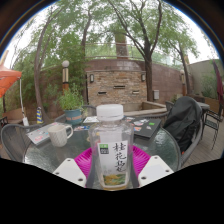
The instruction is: Pour water
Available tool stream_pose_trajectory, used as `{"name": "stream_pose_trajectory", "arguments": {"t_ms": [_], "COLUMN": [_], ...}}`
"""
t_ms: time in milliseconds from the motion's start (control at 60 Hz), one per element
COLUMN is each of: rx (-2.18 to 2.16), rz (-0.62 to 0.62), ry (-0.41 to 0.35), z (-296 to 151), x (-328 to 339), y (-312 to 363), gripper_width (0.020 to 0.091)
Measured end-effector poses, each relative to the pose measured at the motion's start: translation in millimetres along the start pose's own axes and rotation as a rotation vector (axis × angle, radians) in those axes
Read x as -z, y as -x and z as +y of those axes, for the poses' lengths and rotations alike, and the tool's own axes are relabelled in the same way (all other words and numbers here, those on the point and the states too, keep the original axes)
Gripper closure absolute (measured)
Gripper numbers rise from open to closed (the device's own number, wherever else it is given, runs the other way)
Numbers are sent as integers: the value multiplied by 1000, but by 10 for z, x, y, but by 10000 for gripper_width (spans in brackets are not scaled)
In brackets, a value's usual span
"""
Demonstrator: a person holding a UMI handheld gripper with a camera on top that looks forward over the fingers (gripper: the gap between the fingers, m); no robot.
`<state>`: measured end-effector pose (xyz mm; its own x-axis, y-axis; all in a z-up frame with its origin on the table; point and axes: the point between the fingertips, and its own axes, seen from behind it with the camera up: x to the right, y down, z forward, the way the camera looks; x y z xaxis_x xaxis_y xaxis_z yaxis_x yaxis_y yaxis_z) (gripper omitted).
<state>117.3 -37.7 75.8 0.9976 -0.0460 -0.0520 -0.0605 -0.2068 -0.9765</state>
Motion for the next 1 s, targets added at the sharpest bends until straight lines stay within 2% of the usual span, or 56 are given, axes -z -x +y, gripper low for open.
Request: {"name": "stream_pose_trajectory", "arguments": {"t_ms": [67, 100, 117, 167, 333, 500, 583, 700, 750, 1000], "rx": [-4, -2, 0, 30, 351, 998, 1390, 1909, 2083, 2387], "rz": [14, 21, 23, 29, 75, 162, 166, 167, 200, 158], "ry": [37, 57, 71, 90, 58, 24, 32, -29, -14, 37], "z": [4, 18, 21, -38, -669, -1241, -1252, -1266, -1291, -1189], "x": [-39, -86, -106, -179, -567, -1089, -1371, -1679, -1705, -1722], "y": [-12, -6, -5, 3, 289, 782, 1182, 1525, 1526, 1582], "gripper_width": [631, 631, 666, 665, 666, 667, 666, 665, 666, 666]}}
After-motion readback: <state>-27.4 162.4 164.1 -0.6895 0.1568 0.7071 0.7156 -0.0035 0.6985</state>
